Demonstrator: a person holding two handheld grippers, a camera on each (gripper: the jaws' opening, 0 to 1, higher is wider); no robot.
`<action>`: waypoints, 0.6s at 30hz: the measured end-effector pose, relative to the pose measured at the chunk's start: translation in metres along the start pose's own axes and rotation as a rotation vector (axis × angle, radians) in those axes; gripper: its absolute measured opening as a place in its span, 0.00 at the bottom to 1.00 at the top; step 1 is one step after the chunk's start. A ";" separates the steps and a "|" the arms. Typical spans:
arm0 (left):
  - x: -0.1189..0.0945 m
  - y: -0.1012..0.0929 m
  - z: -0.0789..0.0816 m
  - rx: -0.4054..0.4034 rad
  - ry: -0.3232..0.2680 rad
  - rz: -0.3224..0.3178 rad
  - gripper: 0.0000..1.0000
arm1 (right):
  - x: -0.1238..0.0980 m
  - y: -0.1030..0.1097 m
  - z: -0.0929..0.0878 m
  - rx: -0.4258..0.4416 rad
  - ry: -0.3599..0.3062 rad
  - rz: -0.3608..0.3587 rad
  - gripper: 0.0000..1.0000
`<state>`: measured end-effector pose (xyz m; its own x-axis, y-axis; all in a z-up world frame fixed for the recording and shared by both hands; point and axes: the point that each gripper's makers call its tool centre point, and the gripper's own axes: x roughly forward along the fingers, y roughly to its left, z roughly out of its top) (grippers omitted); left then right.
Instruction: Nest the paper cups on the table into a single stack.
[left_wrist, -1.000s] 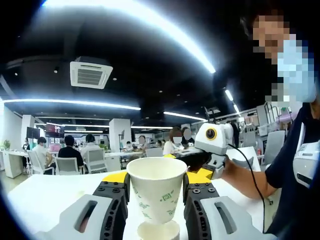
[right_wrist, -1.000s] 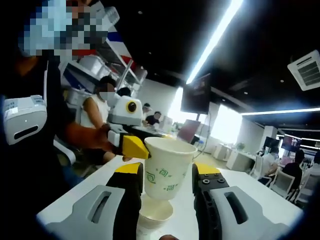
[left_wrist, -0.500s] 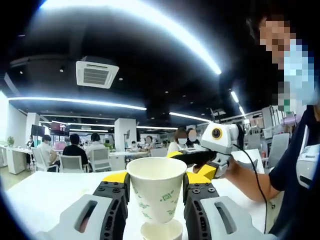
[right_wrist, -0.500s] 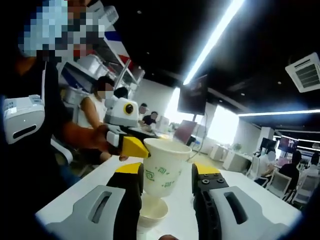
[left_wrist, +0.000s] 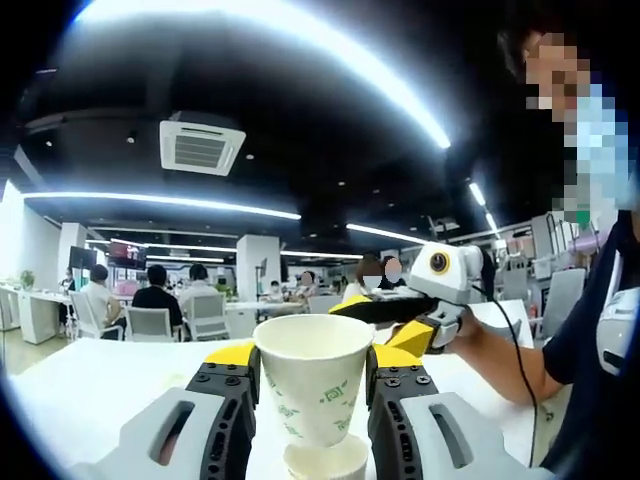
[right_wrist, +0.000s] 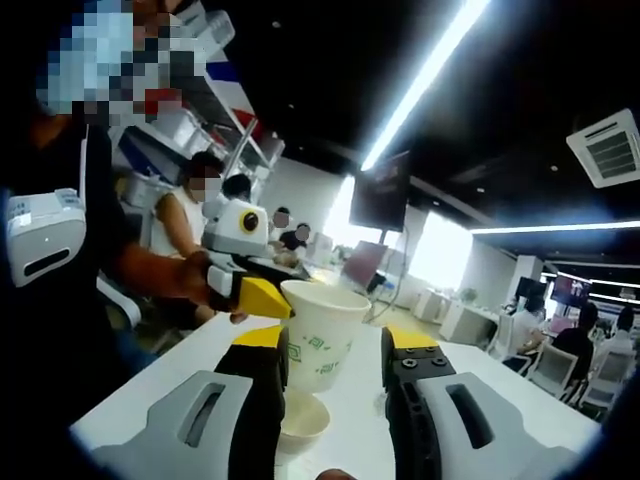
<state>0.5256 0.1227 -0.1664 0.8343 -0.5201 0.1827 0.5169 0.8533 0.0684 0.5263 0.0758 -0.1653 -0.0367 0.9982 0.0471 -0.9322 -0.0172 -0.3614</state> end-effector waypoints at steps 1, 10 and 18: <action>0.000 0.000 0.000 0.000 0.001 0.002 0.45 | 0.000 0.000 0.000 0.000 0.000 -0.001 0.39; -0.001 0.001 -0.004 -0.007 0.010 0.018 0.45 | -0.002 -0.005 0.001 0.050 -0.013 -0.006 0.37; 0.000 -0.002 -0.014 -0.020 0.026 0.020 0.45 | -0.003 -0.005 -0.004 0.104 -0.015 0.000 0.34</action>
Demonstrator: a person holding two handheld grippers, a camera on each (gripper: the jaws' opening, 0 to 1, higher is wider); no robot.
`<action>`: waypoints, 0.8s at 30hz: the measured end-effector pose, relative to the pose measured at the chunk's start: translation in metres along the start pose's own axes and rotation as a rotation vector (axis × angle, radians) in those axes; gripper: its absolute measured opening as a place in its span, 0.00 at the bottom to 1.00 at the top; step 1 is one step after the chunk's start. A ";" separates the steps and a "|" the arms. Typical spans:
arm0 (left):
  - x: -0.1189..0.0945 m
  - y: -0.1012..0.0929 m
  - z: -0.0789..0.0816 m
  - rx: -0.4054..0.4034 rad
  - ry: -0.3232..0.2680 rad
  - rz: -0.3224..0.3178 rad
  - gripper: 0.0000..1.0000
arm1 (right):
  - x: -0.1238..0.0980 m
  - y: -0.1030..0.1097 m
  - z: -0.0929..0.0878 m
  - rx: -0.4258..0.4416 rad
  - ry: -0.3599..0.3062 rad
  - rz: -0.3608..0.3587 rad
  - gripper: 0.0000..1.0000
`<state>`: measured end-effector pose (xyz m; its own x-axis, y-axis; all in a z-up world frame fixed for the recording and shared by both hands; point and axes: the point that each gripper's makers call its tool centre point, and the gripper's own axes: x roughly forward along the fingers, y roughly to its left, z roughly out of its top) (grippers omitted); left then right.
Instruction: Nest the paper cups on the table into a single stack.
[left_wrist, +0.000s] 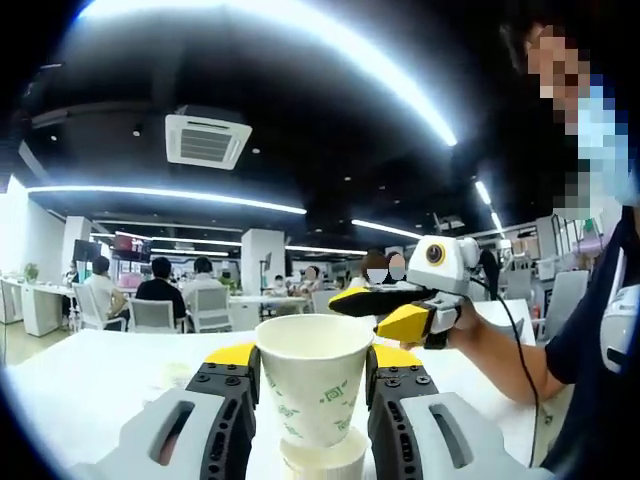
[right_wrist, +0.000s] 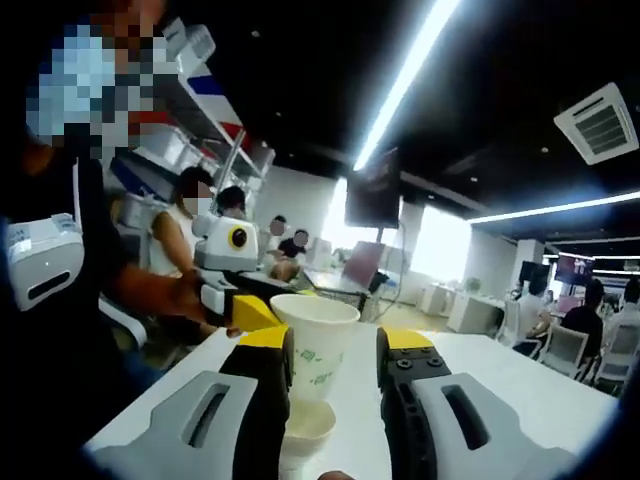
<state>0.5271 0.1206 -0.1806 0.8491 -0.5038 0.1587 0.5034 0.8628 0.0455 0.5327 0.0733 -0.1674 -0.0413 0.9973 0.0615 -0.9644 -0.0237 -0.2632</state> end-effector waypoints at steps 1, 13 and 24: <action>0.000 0.000 -0.001 -0.001 0.001 0.000 0.45 | 0.000 0.000 -0.001 0.003 0.004 0.001 0.33; 0.001 -0.002 -0.013 -0.014 0.019 0.000 0.45 | -0.001 0.002 -0.012 0.046 0.014 0.025 0.31; 0.001 -0.003 -0.020 -0.024 0.028 -0.003 0.45 | 0.002 0.005 -0.027 0.084 0.043 0.054 0.28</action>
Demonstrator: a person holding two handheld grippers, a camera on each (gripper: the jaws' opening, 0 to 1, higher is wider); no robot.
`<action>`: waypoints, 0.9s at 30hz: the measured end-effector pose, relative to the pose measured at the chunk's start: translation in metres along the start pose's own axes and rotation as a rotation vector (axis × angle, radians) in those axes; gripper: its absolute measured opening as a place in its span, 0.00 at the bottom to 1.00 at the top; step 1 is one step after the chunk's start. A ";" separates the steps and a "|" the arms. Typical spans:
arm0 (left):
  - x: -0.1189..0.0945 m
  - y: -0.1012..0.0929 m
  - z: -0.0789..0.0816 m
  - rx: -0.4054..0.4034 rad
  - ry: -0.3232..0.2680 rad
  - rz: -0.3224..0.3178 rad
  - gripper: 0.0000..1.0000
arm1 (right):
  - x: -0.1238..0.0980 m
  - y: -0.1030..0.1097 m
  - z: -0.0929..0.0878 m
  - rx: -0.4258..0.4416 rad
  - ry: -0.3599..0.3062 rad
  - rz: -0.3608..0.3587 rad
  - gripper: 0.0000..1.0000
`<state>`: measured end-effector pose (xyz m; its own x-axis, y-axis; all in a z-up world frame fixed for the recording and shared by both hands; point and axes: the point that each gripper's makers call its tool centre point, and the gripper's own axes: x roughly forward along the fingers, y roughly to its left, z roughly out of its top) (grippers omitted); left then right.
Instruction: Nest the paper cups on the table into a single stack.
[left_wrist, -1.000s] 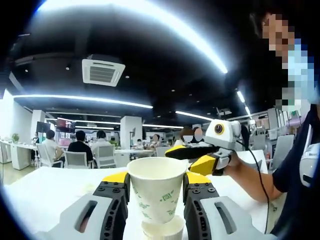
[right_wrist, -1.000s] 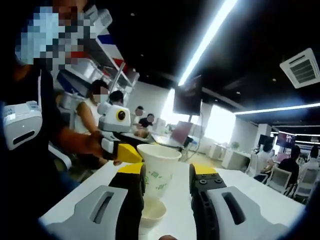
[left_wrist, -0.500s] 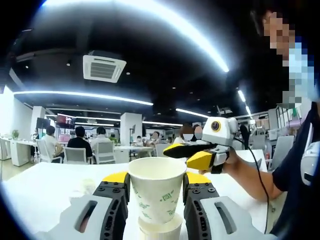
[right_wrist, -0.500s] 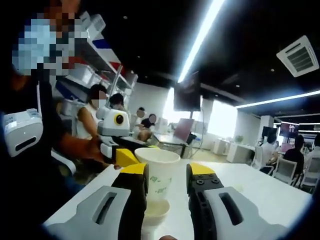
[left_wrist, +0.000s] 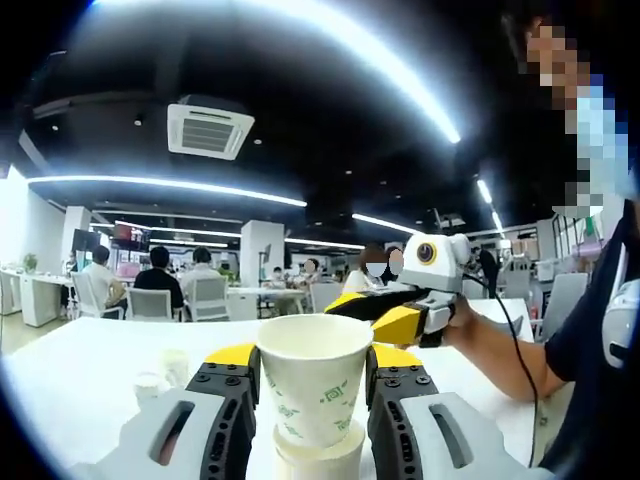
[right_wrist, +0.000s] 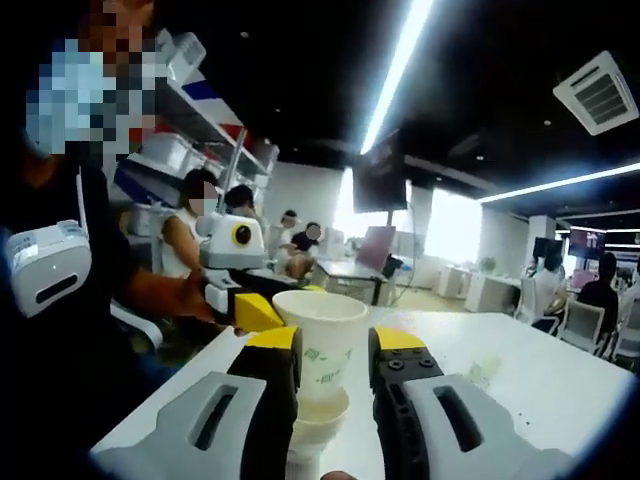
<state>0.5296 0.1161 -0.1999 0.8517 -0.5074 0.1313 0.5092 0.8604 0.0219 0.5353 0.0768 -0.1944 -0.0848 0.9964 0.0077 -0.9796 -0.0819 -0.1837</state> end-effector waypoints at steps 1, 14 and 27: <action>0.000 0.000 0.000 0.000 0.000 0.000 0.45 | 0.000 0.000 0.000 0.003 0.000 0.002 0.27; 0.001 -0.003 0.002 -0.005 -0.005 -0.011 0.44 | 0.002 0.005 -0.003 0.033 -0.009 0.042 0.26; 0.001 -0.003 -0.005 -0.006 0.011 -0.013 0.44 | 0.002 0.007 -0.011 0.034 0.009 0.065 0.26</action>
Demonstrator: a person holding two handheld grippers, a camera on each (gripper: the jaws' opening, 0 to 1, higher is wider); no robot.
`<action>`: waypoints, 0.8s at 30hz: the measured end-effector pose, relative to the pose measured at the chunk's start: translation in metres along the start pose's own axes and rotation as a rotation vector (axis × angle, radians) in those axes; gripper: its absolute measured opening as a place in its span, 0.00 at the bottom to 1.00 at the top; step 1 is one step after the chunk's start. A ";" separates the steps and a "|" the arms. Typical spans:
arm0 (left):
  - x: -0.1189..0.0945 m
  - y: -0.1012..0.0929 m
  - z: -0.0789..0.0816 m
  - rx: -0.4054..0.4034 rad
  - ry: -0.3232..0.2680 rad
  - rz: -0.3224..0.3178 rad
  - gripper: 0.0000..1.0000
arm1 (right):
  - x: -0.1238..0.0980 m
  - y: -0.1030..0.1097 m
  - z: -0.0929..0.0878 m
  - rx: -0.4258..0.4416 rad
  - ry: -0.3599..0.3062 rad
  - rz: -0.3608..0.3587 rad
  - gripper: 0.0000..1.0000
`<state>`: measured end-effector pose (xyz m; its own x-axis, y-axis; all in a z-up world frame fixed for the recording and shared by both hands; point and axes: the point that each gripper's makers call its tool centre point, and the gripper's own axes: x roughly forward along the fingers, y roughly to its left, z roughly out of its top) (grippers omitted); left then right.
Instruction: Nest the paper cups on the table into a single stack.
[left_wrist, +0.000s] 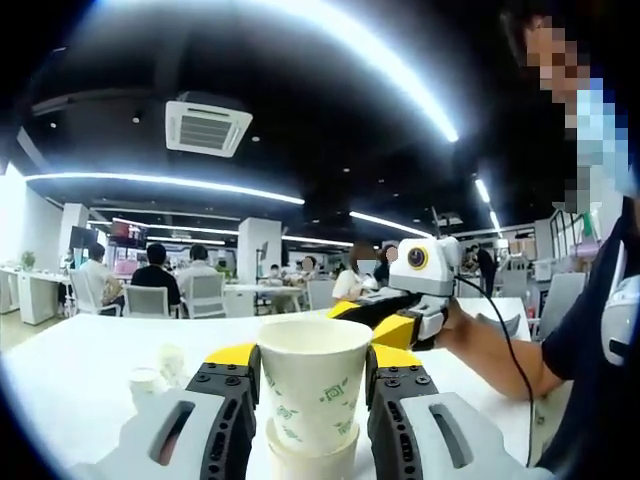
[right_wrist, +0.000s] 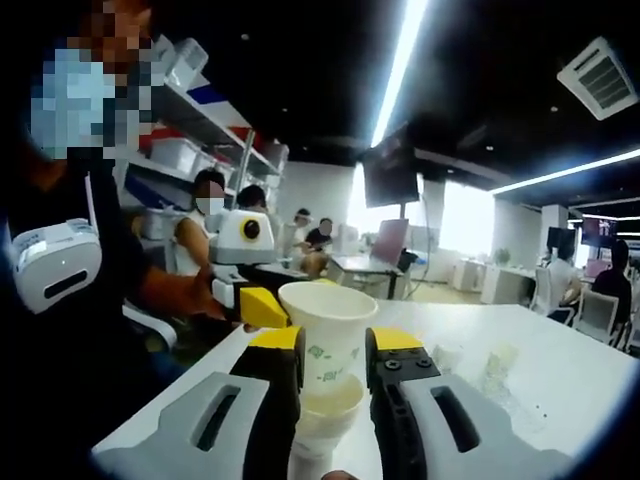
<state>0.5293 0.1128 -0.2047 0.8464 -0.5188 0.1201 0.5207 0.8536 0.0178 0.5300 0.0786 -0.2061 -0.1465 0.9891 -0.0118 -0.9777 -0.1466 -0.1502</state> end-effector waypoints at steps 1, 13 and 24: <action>0.000 0.000 -0.001 0.000 0.001 0.000 0.44 | 0.000 0.001 -0.001 -0.001 0.004 0.003 0.26; 0.000 0.002 -0.005 0.003 0.009 0.000 0.44 | 0.003 0.000 -0.009 -0.005 0.029 0.014 0.26; 0.004 0.000 -0.002 0.010 -0.010 -0.013 0.44 | 0.000 -0.002 -0.006 -0.018 0.022 0.006 0.26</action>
<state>0.5328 0.1107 -0.2067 0.8382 -0.5297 0.1302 0.5307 0.8471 0.0296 0.5334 0.0785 -0.2118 -0.1484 0.9883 -0.0342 -0.9741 -0.1520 -0.1675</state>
